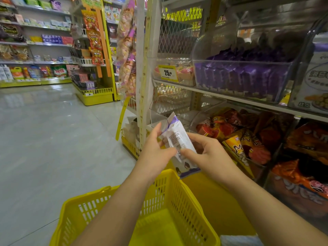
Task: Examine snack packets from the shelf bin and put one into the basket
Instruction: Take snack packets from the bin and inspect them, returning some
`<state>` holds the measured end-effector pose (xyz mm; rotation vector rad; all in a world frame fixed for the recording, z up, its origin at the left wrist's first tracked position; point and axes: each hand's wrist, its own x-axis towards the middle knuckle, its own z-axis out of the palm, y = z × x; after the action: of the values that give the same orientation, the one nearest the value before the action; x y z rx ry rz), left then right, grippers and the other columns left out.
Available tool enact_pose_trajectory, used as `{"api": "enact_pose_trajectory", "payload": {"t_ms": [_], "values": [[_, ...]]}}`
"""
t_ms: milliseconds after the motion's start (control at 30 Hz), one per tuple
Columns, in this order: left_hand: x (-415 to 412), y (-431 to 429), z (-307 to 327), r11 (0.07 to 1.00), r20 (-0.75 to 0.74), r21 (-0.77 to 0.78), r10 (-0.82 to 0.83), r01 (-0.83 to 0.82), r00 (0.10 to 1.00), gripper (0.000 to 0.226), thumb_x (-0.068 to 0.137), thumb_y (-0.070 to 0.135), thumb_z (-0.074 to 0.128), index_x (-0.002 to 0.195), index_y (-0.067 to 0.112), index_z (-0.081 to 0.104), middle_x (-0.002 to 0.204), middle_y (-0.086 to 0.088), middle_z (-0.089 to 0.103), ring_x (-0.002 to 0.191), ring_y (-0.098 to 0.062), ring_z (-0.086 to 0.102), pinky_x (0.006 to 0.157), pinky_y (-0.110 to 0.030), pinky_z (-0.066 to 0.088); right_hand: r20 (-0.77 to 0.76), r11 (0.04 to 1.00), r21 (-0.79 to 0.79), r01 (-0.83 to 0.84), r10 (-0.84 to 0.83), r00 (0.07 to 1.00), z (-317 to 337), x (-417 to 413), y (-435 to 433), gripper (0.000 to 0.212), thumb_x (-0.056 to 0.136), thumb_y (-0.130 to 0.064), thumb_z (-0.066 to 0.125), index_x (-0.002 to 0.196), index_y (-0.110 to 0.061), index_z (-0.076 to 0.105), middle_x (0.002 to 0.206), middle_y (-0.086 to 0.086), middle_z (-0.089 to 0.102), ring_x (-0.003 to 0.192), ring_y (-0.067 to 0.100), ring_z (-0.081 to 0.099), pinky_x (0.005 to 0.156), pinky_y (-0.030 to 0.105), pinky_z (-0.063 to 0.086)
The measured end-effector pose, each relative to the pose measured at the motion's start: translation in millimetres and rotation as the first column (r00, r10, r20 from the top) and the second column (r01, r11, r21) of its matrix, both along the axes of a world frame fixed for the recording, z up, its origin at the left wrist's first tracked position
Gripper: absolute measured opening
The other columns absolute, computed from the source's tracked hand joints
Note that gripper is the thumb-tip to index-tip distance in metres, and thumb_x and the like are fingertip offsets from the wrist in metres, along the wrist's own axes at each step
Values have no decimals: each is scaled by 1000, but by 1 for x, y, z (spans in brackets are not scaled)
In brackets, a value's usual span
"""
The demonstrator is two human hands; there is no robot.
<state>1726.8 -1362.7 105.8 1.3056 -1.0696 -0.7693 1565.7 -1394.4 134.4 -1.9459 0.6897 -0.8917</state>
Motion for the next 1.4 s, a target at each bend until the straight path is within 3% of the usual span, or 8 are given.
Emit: {"api": "enact_pose_trajectory", "payload": {"t_ms": [133, 233, 400, 600, 767, 1000, 1167, 1400], "values": [[4, 0, -4, 994, -85, 42, -94, 98, 992, 106, 74, -12, 67, 152, 40, 17, 107, 36, 46, 84, 22, 60, 89, -34, 57, -7, 1000, -18, 7, -7, 1000, 0, 2, -1, 43, 89, -3, 62, 109, -41, 63, 101, -5, 75, 86, 16, 73, 74, 44, 60], [9, 1, -4, 989, -60, 8, -146, 147, 987, 104, 72, -6, 72, 149, 43, 22, 94, 45, 57, 94, 20, 59, 89, -29, 56, 65, 997, 75, -10, 5, 998, -2, 3, -4, 40, 89, -1, 61, 108, -36, 65, 100, -6, 75, 89, 15, 73, 72, 38, 61], [-6, 6, 3, 989, -74, -88, -123, 116, 990, 59, 87, 10, 68, 126, 48, 45, 117, 25, 61, 101, 10, 63, 76, -21, 56, 198, 984, 175, 24, -59, 978, -1, 4, -7, 31, 93, -7, 59, 120, -21, 64, 103, -1, 75, 93, 19, 72, 83, 38, 59], [-36, 14, 15, 958, -70, -48, -285, 282, 956, 51, 78, 65, 63, 120, 73, 35, 109, 40, 61, 100, 11, 62, 81, -23, 54, 275, 988, 155, -6, -38, 961, 4, 4, 6, 31, 102, -20, 40, 127, -25, 58, 118, -2, 69, 107, 10, 66, 86, 28, 56], [-37, 21, 21, 972, -19, -54, -228, 227, 973, 50, 81, 30, 61, 126, 50, 51, 118, 11, 68, 110, -14, 65, 94, -46, 52, 176, 996, 54, 64, -73, 982, 15, -15, 16, 27, 98, -13, 50, 118, -23, 64, 122, 4, 64, 106, 8, 63, 90, 26, 53], [-42, 46, 65, 959, 305, -71, -242, 276, 921, 23, 93, 26, 63, 110, 41, 61, 106, 25, 70, 98, 4, 66, 79, -15, 51, 127, 924, -223, 309, -287, 949, 76, -63, 24, 65, 81, -24, 75, 135, -38, 41, 135, -7, 48, 117, 6, 53, 90, 32, 54], [-64, 59, 113, 960, 485, -140, -148, 243, 862, 20, 86, 39, 70, 104, 33, 69, 97, 19, 74, 89, -3, 70, 82, -32, 56, -66, 955, -273, 117, -140, 988, 140, -107, 42, 26, 81, -25, 77, 104, -21, 66, 90, -8, 76, 82, 6, 72, 67, 20, 57], [-119, 60, 172, 892, 595, -371, 16, 258, 803, 47, 72, 70, 57, 91, 29, 71, 83, 9, 74, 76, -14, 69, 71, -46, 56, -164, 951, -306, 50, -104, 981, 196, -168, 55, 15, 86, -25, 69, 101, -19, 66, 91, -3, 76, 84, 17, 73, 73, 33, 60]]}}
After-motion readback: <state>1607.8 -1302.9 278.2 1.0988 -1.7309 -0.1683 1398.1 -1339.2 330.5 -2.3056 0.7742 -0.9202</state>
